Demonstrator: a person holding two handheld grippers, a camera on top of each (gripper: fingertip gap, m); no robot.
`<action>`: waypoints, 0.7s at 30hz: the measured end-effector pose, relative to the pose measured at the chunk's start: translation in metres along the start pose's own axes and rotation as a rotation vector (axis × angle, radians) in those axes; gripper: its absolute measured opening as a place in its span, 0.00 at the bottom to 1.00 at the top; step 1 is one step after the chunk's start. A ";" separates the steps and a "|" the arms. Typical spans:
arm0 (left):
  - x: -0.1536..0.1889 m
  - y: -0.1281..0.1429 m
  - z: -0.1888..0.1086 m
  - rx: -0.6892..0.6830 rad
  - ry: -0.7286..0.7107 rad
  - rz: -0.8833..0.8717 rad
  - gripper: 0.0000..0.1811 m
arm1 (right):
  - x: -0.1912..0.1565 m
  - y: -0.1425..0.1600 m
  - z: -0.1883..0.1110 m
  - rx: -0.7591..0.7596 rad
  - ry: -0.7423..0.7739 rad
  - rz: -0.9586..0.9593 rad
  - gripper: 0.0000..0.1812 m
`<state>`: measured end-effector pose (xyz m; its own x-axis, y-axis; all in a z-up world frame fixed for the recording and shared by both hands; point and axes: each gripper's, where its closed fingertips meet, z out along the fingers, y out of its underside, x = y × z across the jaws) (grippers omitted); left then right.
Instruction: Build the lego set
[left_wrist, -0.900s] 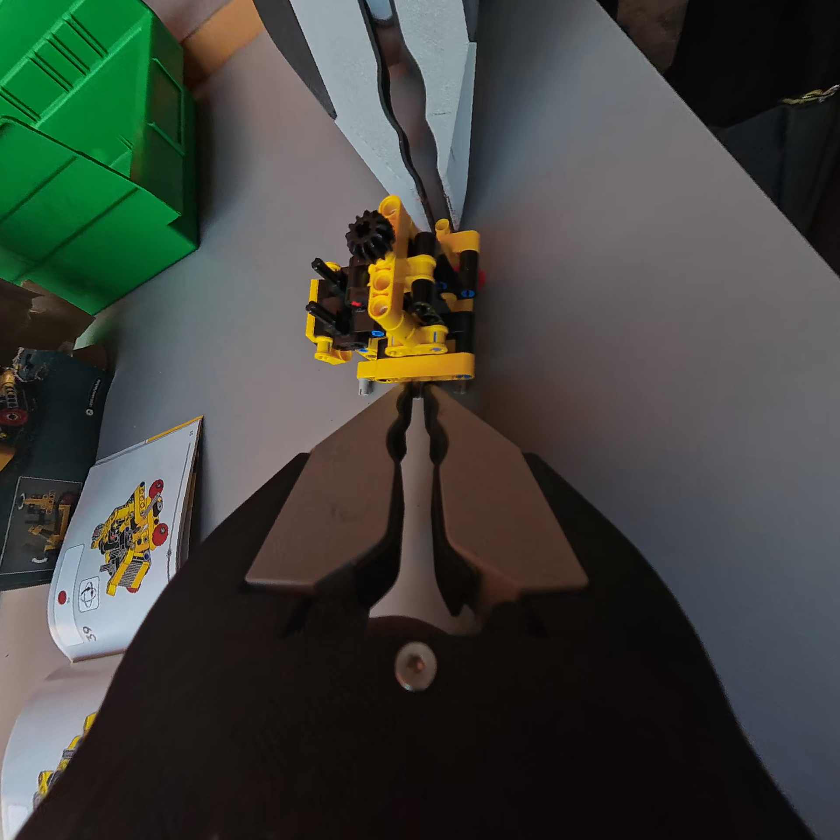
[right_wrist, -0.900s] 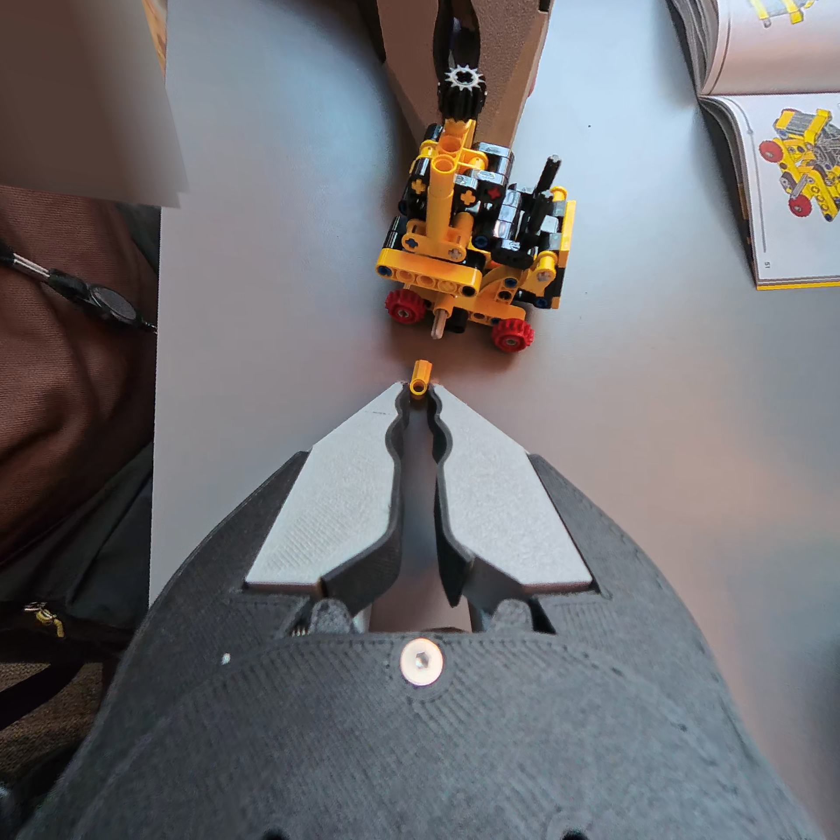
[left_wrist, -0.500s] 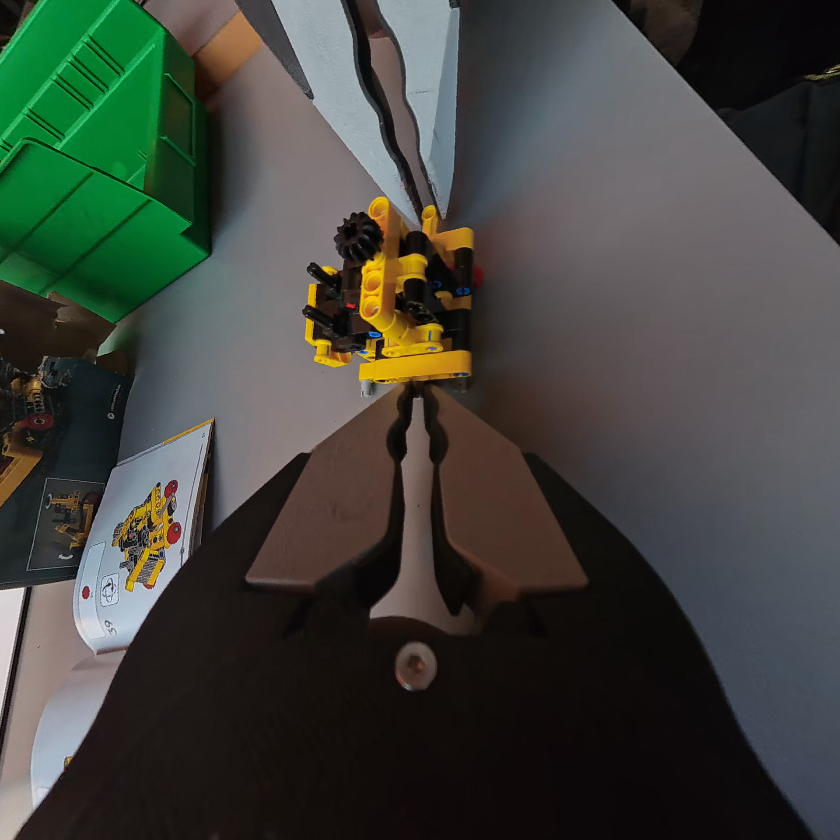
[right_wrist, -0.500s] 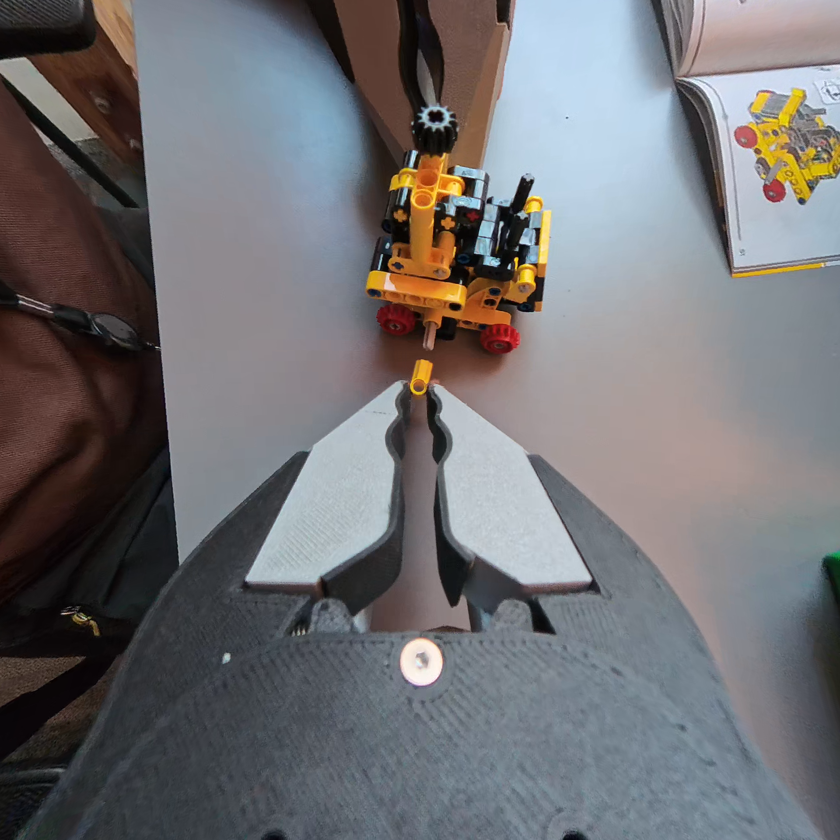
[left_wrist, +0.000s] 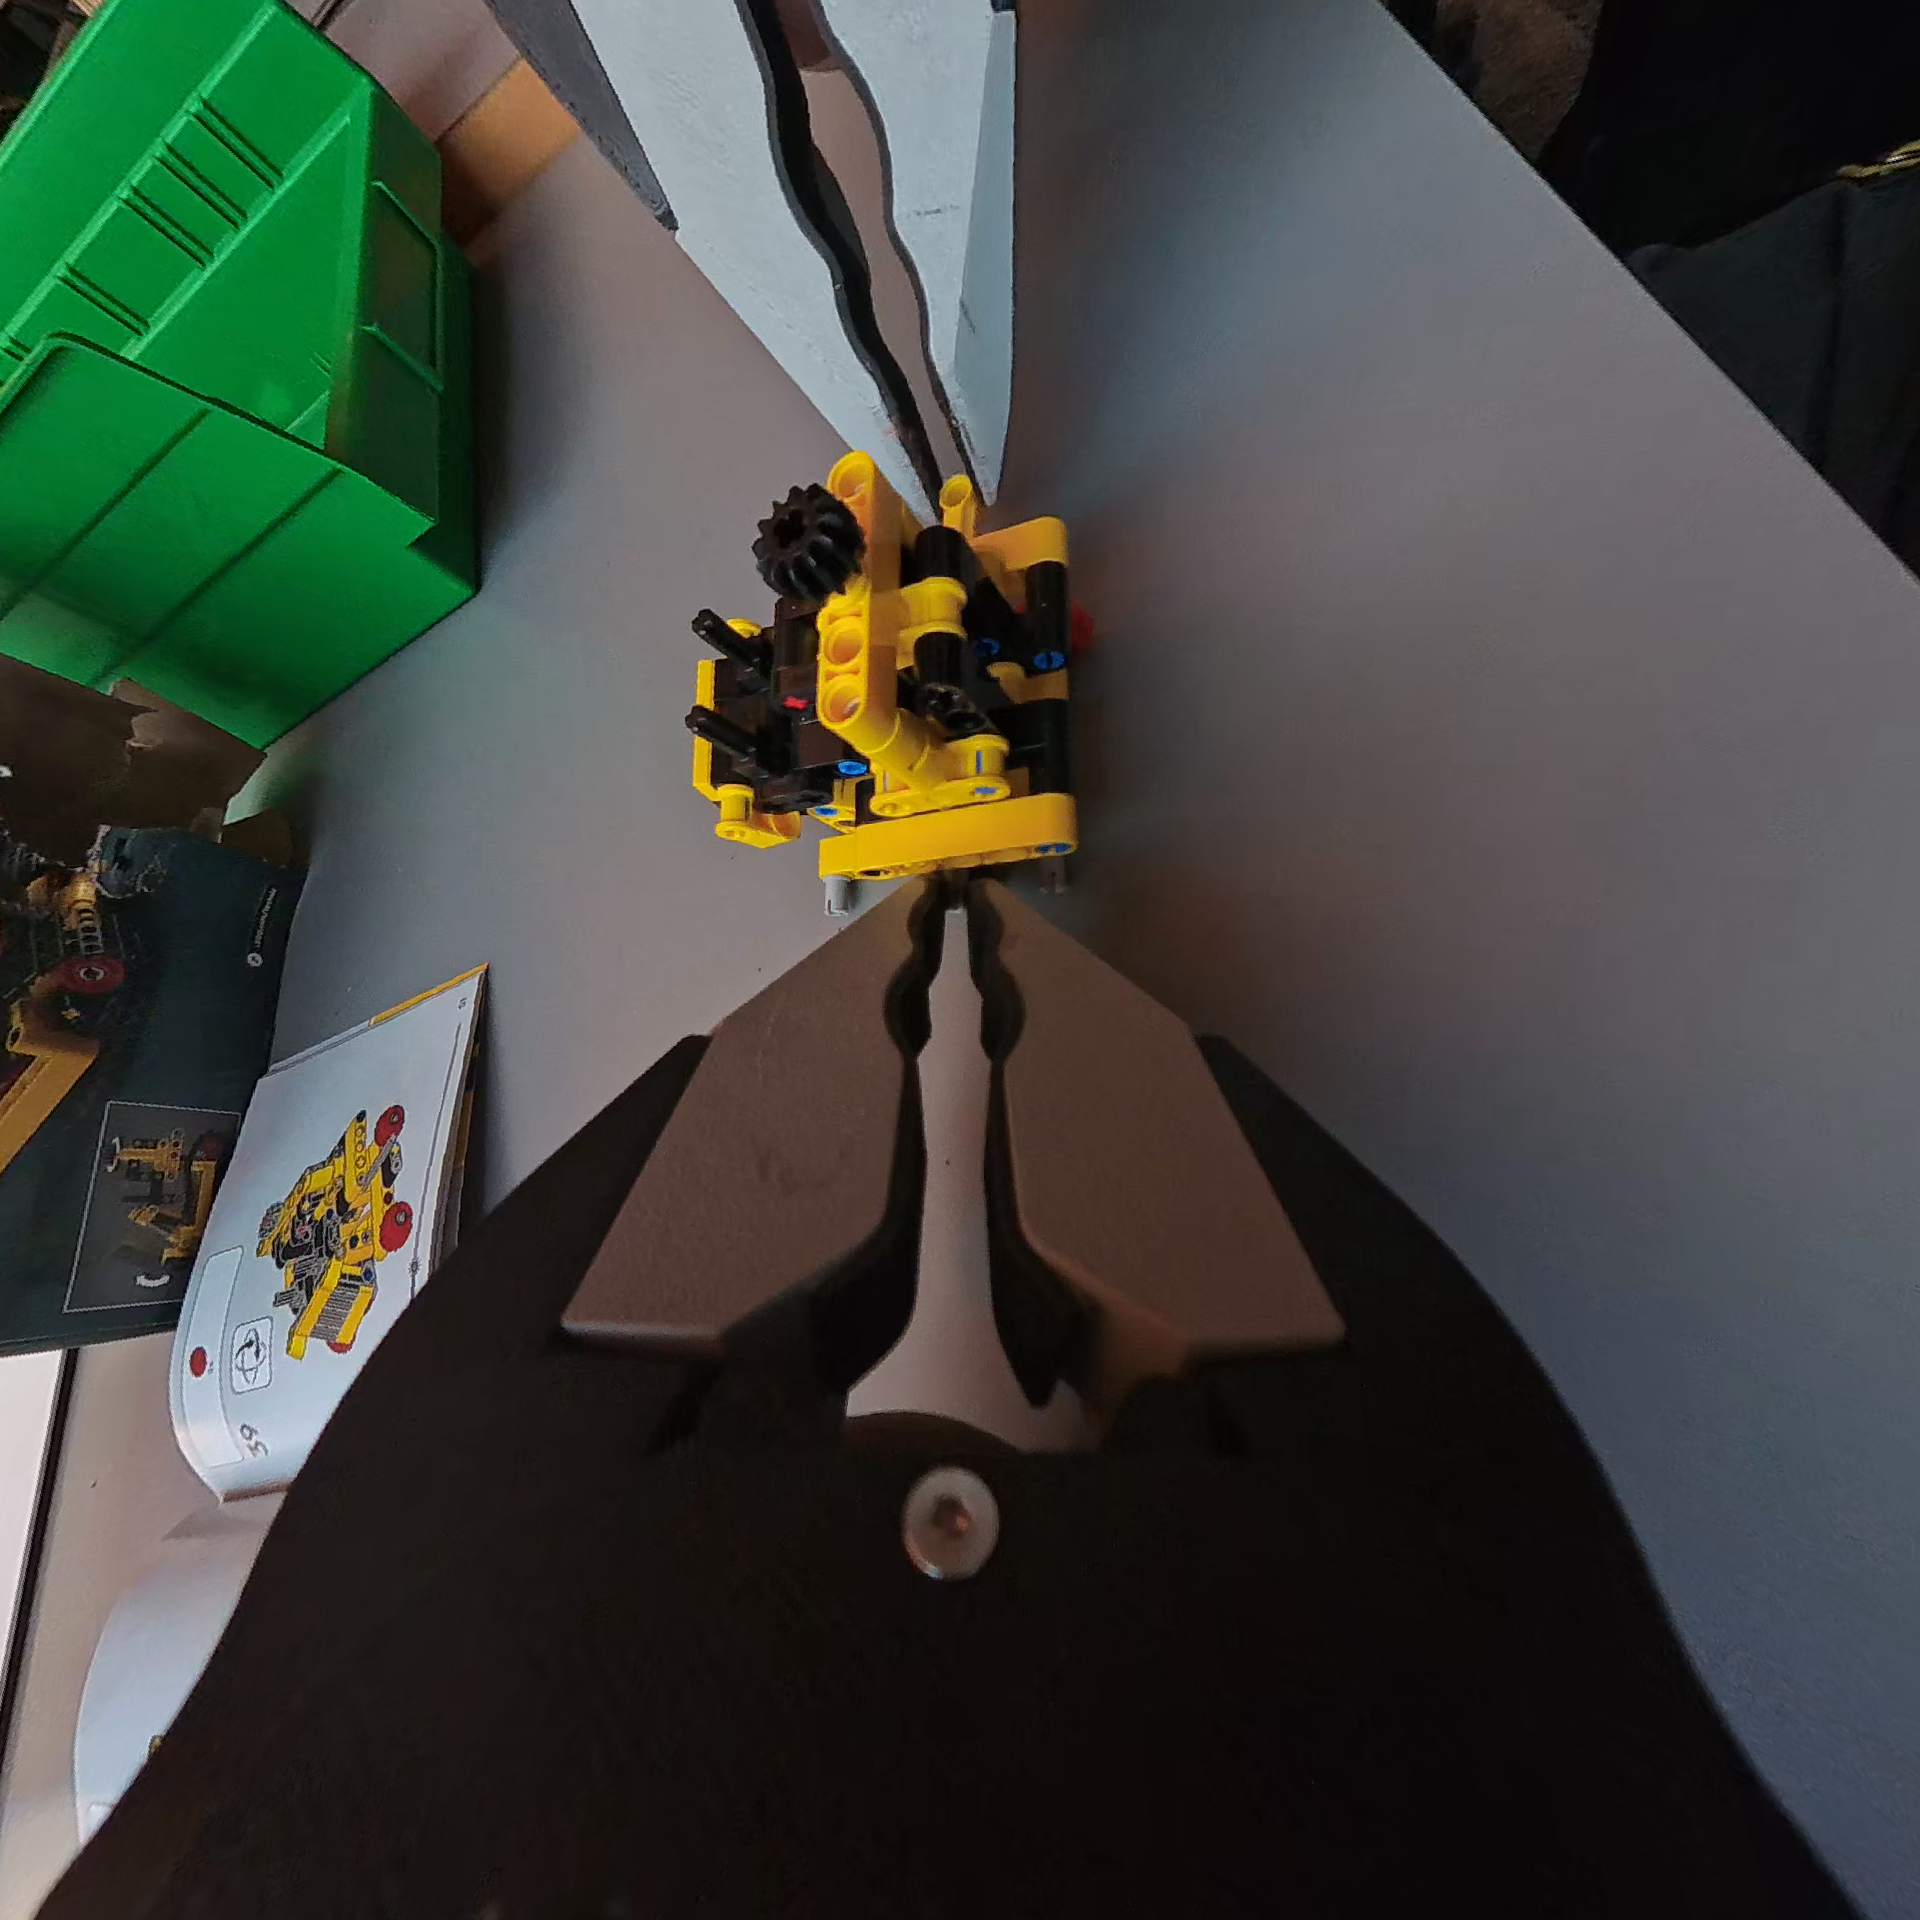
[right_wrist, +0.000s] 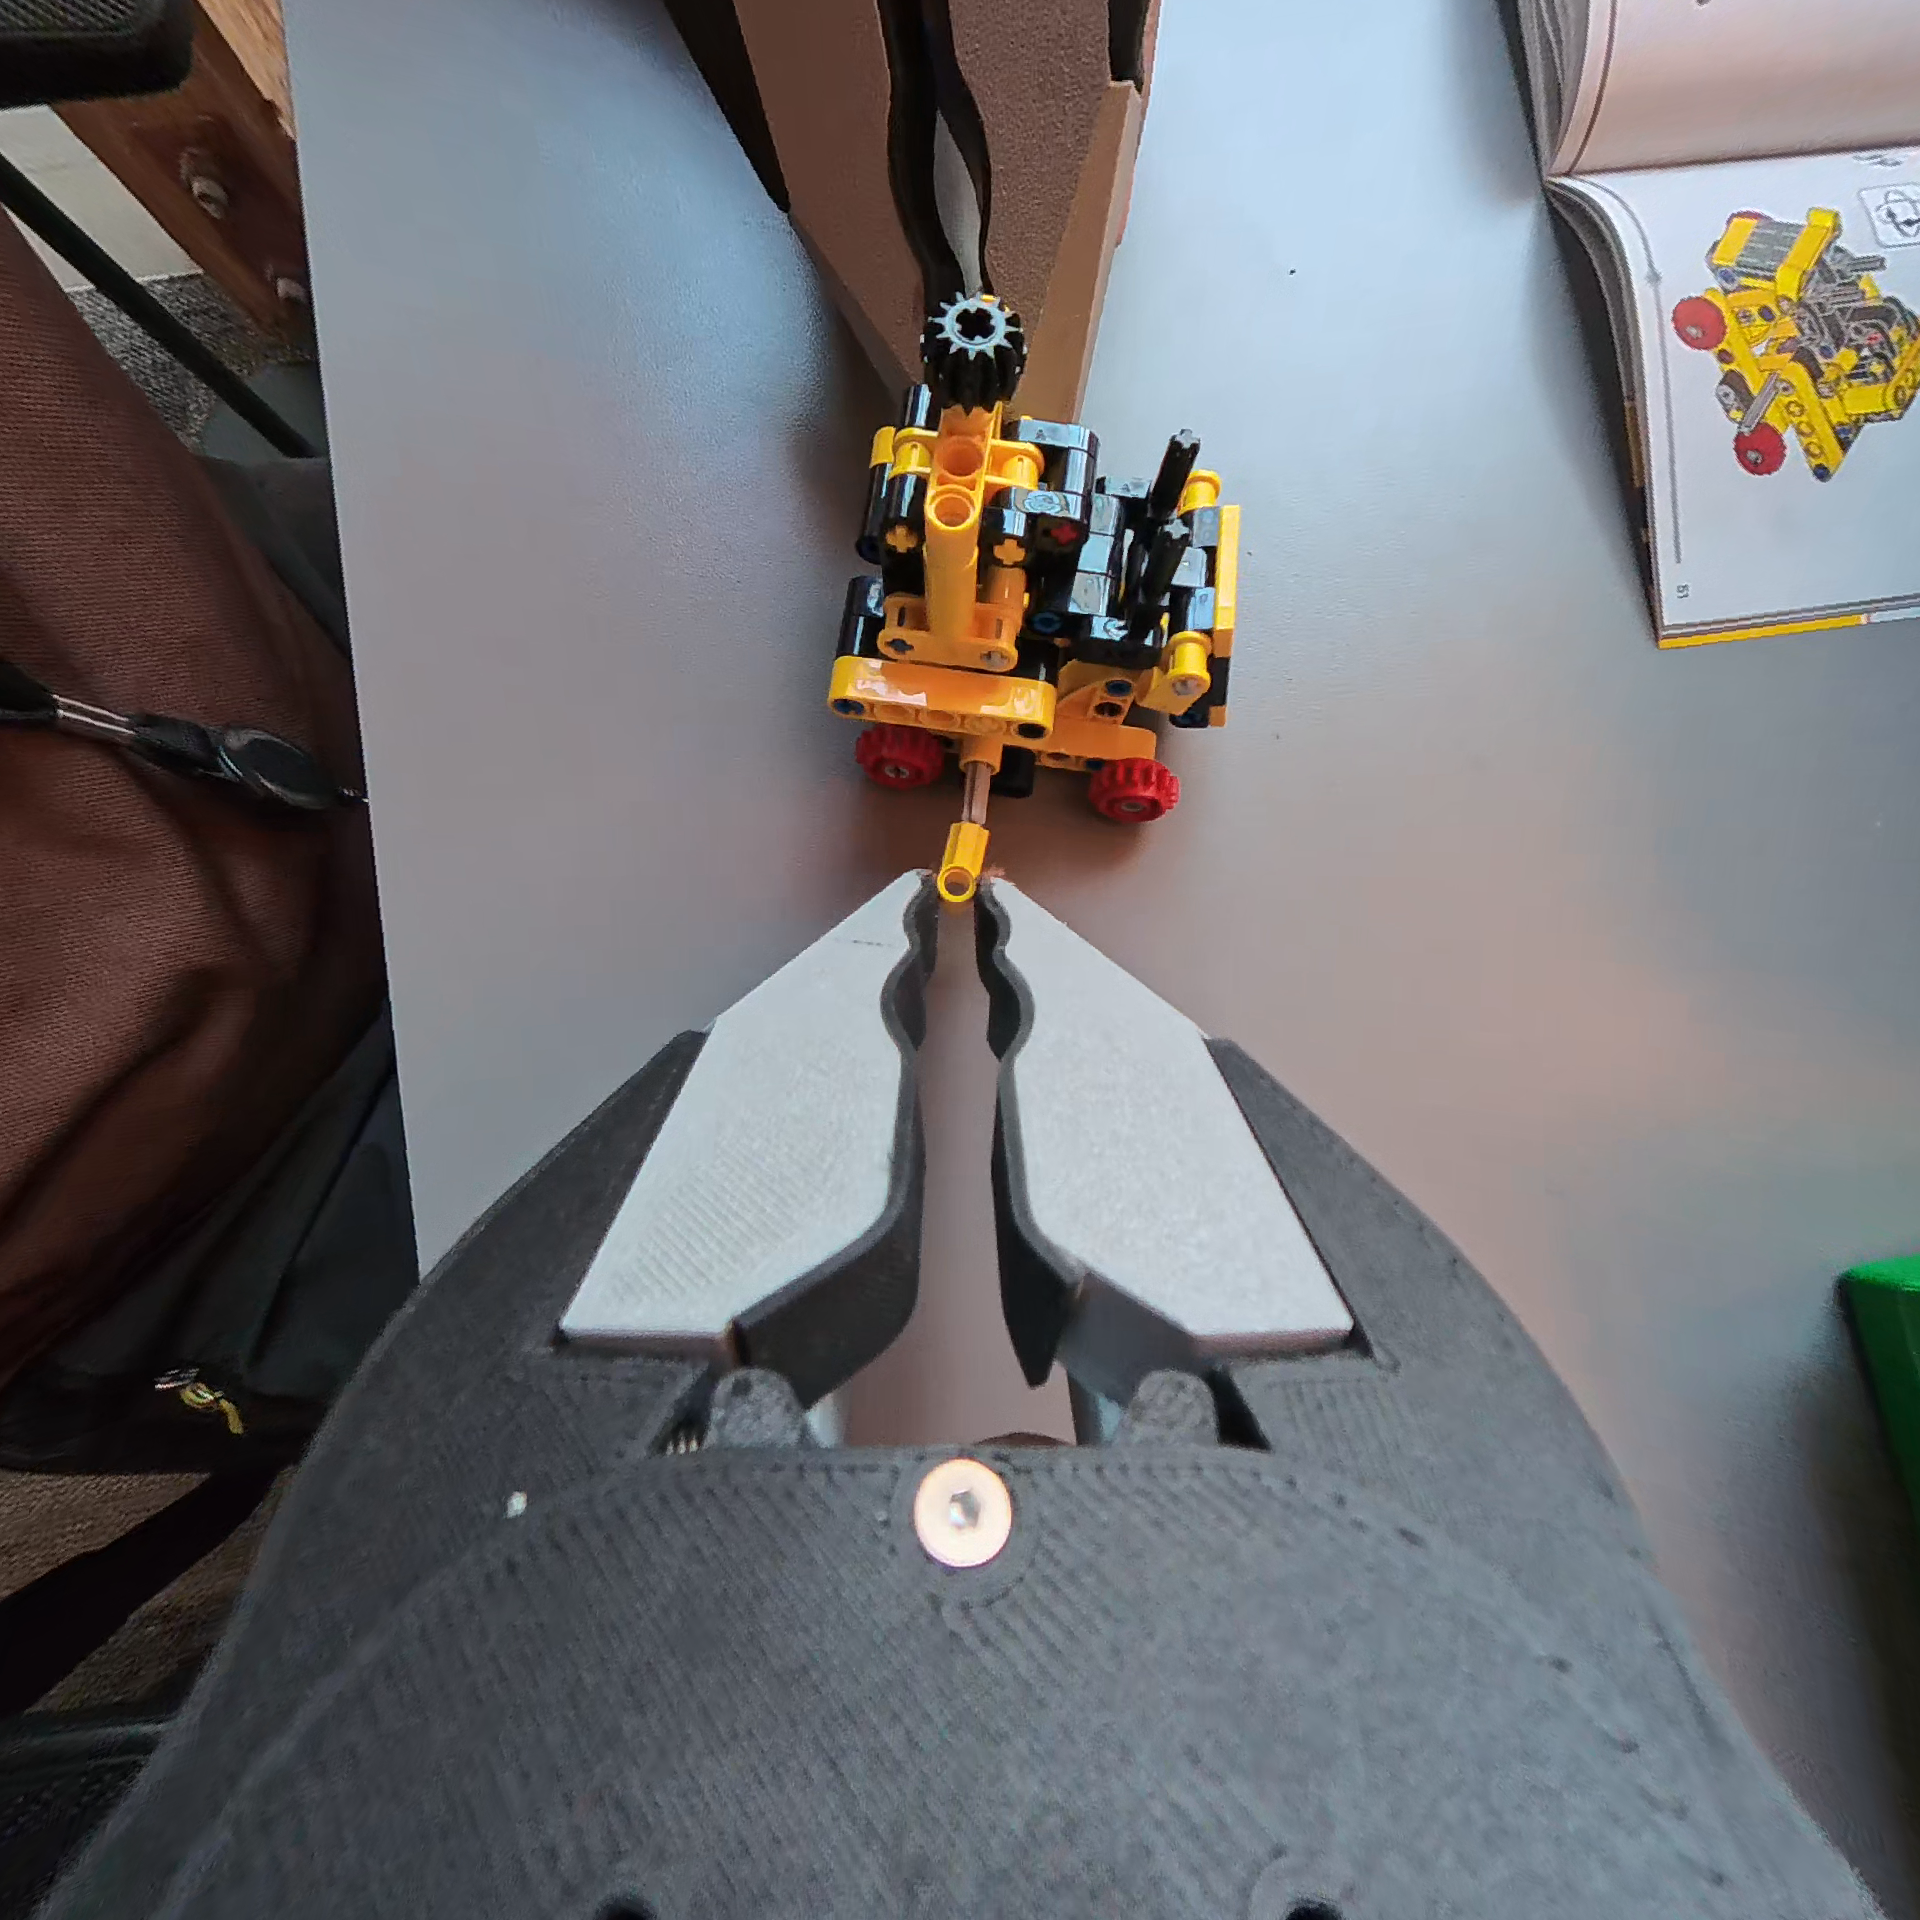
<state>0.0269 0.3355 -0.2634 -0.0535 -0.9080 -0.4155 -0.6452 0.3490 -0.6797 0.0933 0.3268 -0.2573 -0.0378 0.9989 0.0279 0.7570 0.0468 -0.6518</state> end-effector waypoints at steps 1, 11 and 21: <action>0.000 0.000 0.000 0.000 0.000 0.000 0.01 | 0.000 0.000 0.001 0.001 -0.003 -0.003 0.02; 0.000 0.000 0.000 -0.001 -0.001 -0.001 0.01 | 0.003 -0.001 0.001 -0.001 0.004 -0.009 0.02; -0.001 0.000 0.000 -0.002 -0.004 0.000 0.00 | 0.003 0.000 0.001 -0.021 -0.036 -0.047 0.02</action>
<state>0.0271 0.3367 -0.2634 -0.0505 -0.9072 -0.4176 -0.6464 0.3484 -0.6788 0.0925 0.3299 -0.2574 -0.0963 0.9949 0.0306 0.7676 0.0938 -0.6340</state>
